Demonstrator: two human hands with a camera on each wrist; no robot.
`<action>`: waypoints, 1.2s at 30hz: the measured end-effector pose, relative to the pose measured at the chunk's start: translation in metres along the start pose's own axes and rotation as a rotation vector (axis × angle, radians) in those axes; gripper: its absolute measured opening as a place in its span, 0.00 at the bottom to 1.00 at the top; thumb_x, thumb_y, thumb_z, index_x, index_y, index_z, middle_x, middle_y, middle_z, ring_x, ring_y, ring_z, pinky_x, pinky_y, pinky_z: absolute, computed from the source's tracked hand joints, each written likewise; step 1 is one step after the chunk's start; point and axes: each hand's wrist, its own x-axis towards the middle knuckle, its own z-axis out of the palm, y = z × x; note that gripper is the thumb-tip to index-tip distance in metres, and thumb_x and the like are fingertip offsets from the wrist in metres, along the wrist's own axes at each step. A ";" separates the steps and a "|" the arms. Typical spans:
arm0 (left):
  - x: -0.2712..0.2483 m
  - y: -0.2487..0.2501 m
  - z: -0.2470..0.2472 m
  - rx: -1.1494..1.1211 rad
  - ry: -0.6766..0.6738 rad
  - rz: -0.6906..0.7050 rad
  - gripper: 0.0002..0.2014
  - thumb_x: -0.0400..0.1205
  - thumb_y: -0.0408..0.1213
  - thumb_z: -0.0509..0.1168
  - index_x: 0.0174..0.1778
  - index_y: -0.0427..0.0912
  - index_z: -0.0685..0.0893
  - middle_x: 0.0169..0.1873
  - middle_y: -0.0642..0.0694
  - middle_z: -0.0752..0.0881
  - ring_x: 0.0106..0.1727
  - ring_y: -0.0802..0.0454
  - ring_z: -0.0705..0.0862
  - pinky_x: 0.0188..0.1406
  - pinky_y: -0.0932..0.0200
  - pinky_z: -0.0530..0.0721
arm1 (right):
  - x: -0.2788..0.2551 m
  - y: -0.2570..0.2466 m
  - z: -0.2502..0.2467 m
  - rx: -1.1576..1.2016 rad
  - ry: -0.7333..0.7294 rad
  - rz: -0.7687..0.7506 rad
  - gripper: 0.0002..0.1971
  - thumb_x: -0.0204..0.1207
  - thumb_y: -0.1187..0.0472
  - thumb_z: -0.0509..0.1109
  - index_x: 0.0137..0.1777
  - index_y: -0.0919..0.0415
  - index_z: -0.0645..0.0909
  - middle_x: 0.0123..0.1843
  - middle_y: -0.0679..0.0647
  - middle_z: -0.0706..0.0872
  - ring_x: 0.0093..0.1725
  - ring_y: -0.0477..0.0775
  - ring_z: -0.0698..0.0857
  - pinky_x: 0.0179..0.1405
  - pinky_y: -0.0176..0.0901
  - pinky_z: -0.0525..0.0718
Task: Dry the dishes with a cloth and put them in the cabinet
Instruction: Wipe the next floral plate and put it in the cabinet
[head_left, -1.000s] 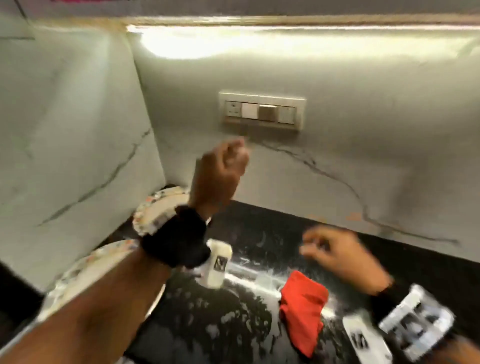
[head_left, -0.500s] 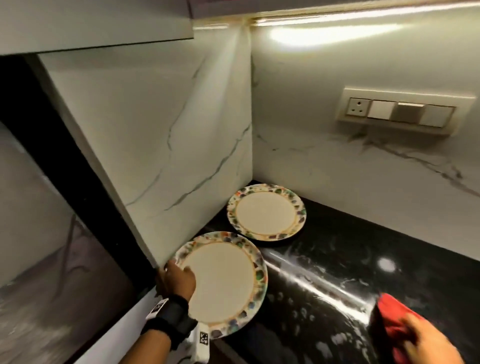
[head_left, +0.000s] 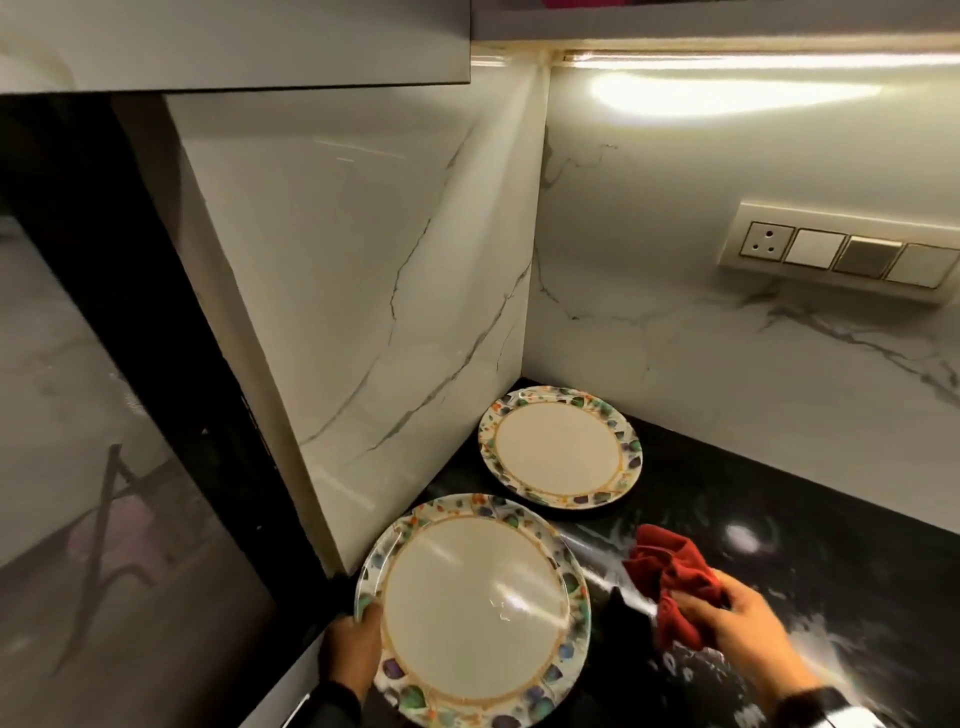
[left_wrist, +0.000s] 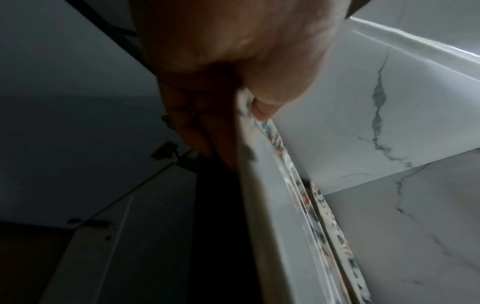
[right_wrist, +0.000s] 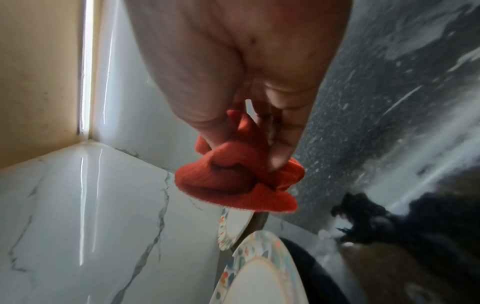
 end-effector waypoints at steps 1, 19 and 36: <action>-0.003 0.001 -0.001 -0.043 -0.004 0.020 0.20 0.83 0.43 0.64 0.56 0.26 0.83 0.55 0.30 0.86 0.58 0.35 0.82 0.56 0.51 0.79 | -0.003 -0.005 0.007 0.008 -0.015 0.003 0.15 0.69 0.77 0.75 0.53 0.63 0.86 0.43 0.60 0.93 0.42 0.58 0.91 0.44 0.48 0.87; -0.143 0.091 0.010 -0.270 -0.065 0.452 0.22 0.87 0.48 0.54 0.65 0.35 0.82 0.61 0.43 0.85 0.61 0.45 0.81 0.61 0.54 0.76 | -0.012 -0.057 0.028 -0.395 0.143 -0.222 0.14 0.77 0.51 0.72 0.62 0.48 0.82 0.55 0.51 0.82 0.54 0.52 0.82 0.54 0.42 0.80; -0.234 0.155 0.114 -0.145 -0.340 0.623 0.27 0.84 0.56 0.54 0.33 0.36 0.81 0.26 0.41 0.84 0.27 0.48 0.83 0.21 0.64 0.77 | 0.027 -0.119 -0.042 -0.522 0.165 -0.337 0.30 0.69 0.53 0.76 0.73 0.45 0.76 0.65 0.55 0.74 0.65 0.58 0.78 0.71 0.47 0.74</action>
